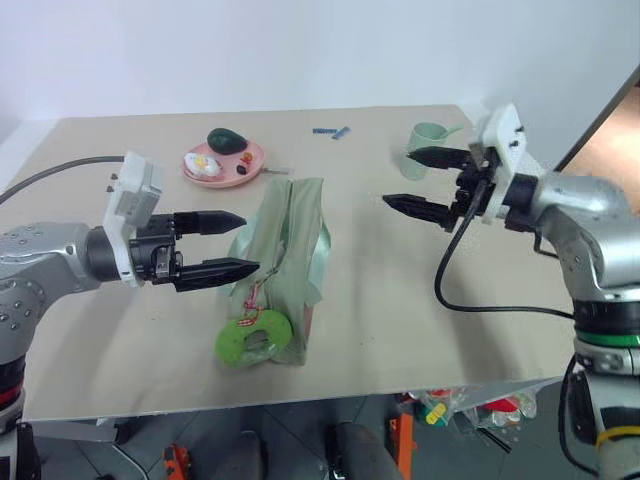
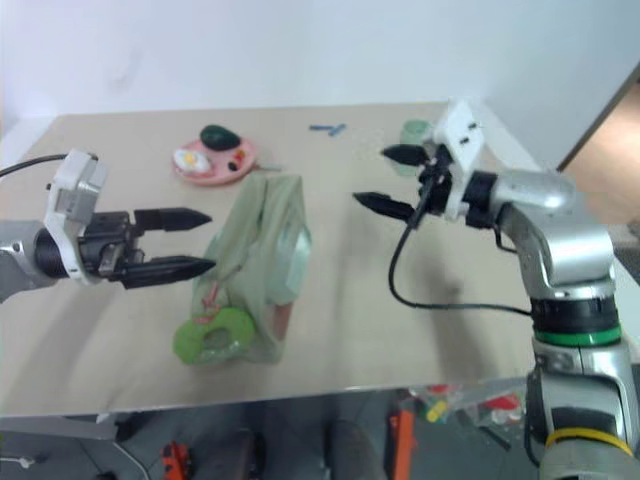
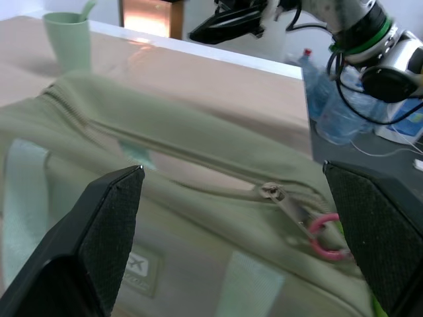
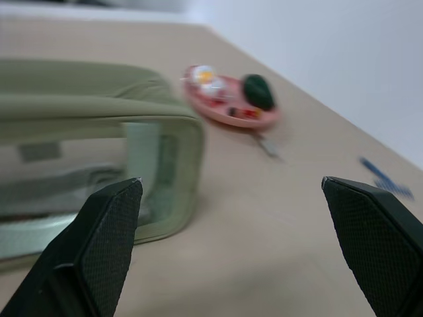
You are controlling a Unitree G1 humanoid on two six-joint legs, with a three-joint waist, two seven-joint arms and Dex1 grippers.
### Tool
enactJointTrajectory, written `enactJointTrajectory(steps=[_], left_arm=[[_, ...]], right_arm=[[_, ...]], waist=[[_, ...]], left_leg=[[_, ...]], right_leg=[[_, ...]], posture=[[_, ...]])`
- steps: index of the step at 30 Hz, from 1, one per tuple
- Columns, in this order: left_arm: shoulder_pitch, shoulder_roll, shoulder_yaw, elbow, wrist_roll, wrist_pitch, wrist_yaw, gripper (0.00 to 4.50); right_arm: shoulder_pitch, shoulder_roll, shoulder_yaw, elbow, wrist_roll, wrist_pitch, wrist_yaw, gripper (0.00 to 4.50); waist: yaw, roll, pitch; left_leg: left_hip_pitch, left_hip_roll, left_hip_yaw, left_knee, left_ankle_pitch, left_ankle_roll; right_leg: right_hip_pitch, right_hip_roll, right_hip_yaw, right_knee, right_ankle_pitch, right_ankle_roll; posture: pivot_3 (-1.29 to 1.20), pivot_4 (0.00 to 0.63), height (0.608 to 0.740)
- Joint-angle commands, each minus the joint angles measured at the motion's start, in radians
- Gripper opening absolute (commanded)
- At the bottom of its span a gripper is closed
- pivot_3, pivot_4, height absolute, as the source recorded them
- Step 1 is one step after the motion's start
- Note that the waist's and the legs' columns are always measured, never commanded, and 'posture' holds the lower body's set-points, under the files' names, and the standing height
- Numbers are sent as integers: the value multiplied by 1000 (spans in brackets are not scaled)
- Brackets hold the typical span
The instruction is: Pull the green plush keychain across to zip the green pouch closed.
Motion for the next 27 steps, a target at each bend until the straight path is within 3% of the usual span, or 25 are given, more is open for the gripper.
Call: enactJointTrajectory(steps=[1, 7, 10, 18, 26, 27], left_arm=[[-4, -22, 28, -42, -16, -15, 56, 4492], [38, -68, 102, -91, -19, -34, 208, 4492], [63, -78, 121, -113, -16, -44, 256, 4492], [78, -93, 130, -141, -34, -63, 331, 4492], [106, -88, 129, -156, -27, -78, 333, 4492], [101, -90, 125, -156, -25, -81, 335, 4500]], right_arm=[[-128, 53, 75, 149, -84, -181, 113, 4500], [-337, 188, 134, 599, -210, -511, 213, 4500], [-400, 232, 135, 732, -244, -619, 243, 4500], [-466, 334, 137, 931, -330, -813, 273, 4500], [-492, 378, 122, 1010, -363, -858, 261, 4500], [-493, 379, 121, 1017, -366, -862, 259, 3967]], waist=[[0, 0, 0], [1, 0, 0], [1, 0, 0], [2, 0, 0], [2, 0, 0], [1, 0, 0]], left_leg=[[0, 1, 0, 0, 0, 0], [-4, 3, 0, 0, 0, -1], [-4, 4, 1, 0, 0, -1], [-4, 3, 0, 0, 1, -4], [-4, 4, 0, 0, 3, -8], [-4, 4, 0, 0, 4, -8]], right_leg=[[0, 1, 0, 0, 0, 0], [-4, 2, 0, 0, 5, -8], [-4, 2, 0, -1, 5, -8], [-4, 2, 0, 0, 6, -9], [-4, 2, 0, 1, 7, -11], [-5, 3, 0, 1, 7, -11]], posture=[[0, 150, 740], [0, 150, 740], [0, 150, 740], [0, 150, 740], [0, 150, 740], [0, 150, 740]])
